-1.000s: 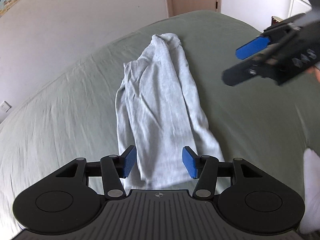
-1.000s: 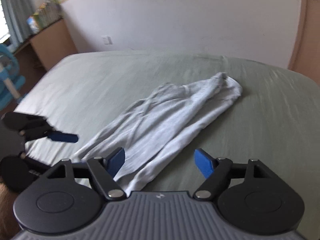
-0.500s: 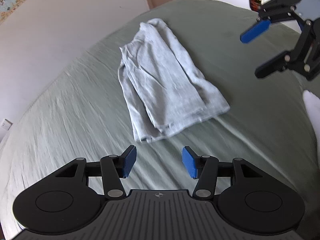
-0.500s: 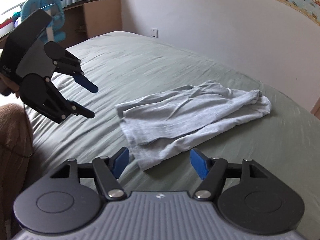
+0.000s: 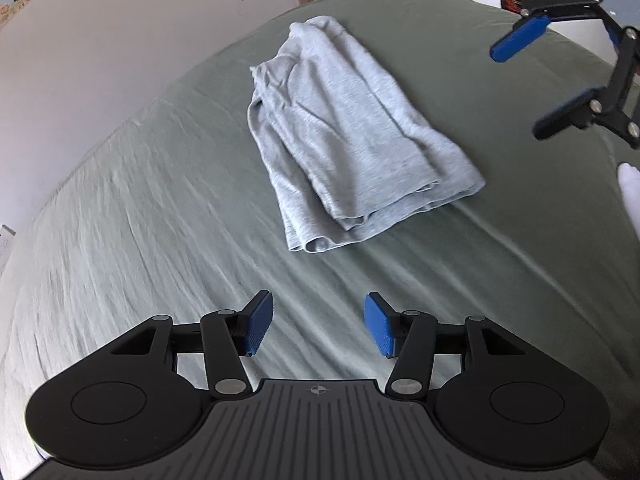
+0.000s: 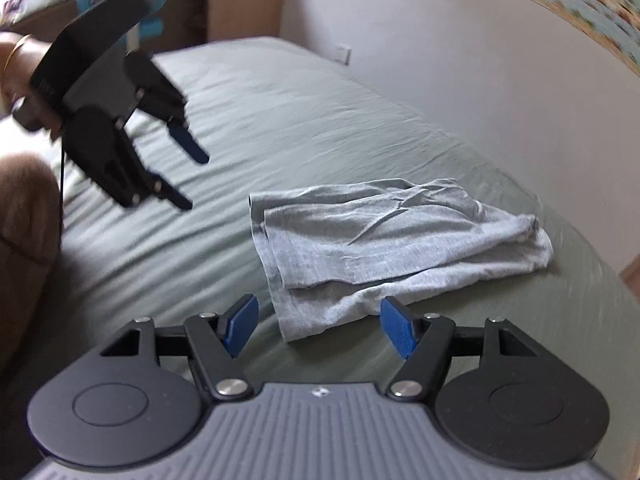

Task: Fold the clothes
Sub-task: 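Move the left gripper to the end of the grey shirt strip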

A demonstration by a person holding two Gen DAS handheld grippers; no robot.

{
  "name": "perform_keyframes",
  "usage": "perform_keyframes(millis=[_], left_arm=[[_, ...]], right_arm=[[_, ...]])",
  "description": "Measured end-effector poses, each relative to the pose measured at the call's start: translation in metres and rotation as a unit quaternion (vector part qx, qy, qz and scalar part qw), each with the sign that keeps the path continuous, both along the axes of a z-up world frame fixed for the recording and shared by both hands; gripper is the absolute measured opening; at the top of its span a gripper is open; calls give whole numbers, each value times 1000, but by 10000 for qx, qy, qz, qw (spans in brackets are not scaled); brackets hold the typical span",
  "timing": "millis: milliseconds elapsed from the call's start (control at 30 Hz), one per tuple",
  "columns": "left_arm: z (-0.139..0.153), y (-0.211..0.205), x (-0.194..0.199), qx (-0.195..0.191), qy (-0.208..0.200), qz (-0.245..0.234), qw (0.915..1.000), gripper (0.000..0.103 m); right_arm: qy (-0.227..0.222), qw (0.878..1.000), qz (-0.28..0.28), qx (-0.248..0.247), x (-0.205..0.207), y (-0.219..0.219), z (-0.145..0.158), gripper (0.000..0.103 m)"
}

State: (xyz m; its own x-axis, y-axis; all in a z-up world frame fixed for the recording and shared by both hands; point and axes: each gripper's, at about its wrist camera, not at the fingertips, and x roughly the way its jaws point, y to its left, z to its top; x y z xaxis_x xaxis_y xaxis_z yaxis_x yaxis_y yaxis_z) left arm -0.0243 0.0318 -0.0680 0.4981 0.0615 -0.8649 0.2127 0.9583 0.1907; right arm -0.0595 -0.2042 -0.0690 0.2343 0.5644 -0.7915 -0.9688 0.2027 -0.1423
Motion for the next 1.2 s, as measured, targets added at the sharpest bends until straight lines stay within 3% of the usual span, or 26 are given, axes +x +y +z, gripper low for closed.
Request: perform_keyframes(millis=[200, 333, 600, 767, 967, 1100, 1200], left_arm=[[-8, 8, 18, -191, -118, 27, 9997, 50], [-19, 7, 32, -42, -74, -110, 9999, 50], [-34, 21, 49, -101, -22, 394, 9992, 50], [-42, 30, 46, 182, 147, 651, 9976, 50], [-23, 39, 46, -554, 164, 255, 9980, 50], [-13, 31, 52, -823, 216, -161, 9962, 50], [-13, 29, 58, -799, 316, -242, 9960, 50]], right_arm=[[-65, 9995, 253, -196, 7, 5, -13, 71], [-228, 9977, 484, -411, 11, 6, -25, 71], [-57, 9979, 486, -431, 23, 3, -35, 71], [-7, 9978, 544, -390, 31, 5, -37, 71], [38, 9971, 687, -316, 37, 8, -38, 71], [-548, 9893, 1283, -416, 27, 8, -46, 71], [-808, 9828, 1575, -527, 23, 6, -53, 71]])
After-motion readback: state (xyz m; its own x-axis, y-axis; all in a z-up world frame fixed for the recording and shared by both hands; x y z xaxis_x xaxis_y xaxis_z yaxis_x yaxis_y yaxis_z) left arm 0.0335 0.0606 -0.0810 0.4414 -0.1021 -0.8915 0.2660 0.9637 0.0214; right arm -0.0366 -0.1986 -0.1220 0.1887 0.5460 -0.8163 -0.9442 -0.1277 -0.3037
